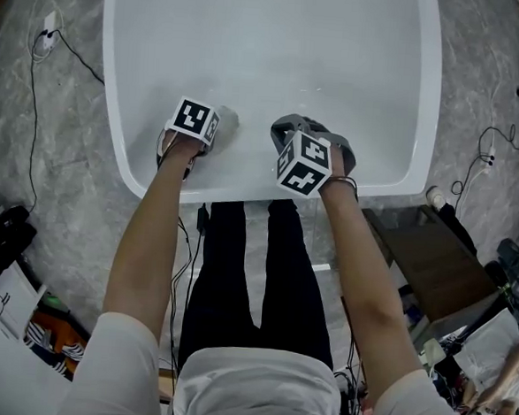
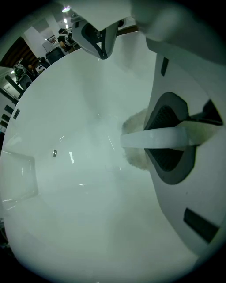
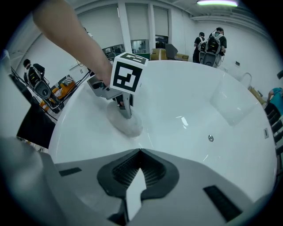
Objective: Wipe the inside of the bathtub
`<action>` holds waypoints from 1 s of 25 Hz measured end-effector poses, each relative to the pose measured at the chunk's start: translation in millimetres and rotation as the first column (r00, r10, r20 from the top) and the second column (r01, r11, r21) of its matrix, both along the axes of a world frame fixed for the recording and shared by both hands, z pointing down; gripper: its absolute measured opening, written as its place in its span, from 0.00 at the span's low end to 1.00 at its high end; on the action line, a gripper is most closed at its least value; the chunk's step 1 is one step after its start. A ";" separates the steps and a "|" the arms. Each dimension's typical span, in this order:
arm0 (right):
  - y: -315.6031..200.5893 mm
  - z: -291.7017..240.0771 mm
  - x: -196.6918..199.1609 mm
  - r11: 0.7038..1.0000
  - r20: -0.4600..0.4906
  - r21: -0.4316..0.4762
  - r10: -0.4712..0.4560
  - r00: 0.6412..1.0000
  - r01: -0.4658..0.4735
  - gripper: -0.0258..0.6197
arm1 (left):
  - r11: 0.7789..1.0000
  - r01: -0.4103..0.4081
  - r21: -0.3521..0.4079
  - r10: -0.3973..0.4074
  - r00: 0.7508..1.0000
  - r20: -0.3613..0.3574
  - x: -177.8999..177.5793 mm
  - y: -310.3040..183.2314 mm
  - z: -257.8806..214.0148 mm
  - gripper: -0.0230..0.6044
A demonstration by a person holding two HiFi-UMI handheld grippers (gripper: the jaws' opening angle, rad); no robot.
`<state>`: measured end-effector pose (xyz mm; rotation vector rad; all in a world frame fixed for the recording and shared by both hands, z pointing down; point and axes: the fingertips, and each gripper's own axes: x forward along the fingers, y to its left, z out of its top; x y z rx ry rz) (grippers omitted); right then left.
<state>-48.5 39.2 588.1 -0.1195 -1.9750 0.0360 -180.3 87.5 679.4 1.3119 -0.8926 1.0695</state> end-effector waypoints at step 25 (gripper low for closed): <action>11.3 15.4 -44.7 1.000 -0.003 -0.020 0.003 1.000 -0.003 0.07 | 0.993 -0.076 -0.091 0.079 0.996 0.029 -49.6 15.1 24.4 0.19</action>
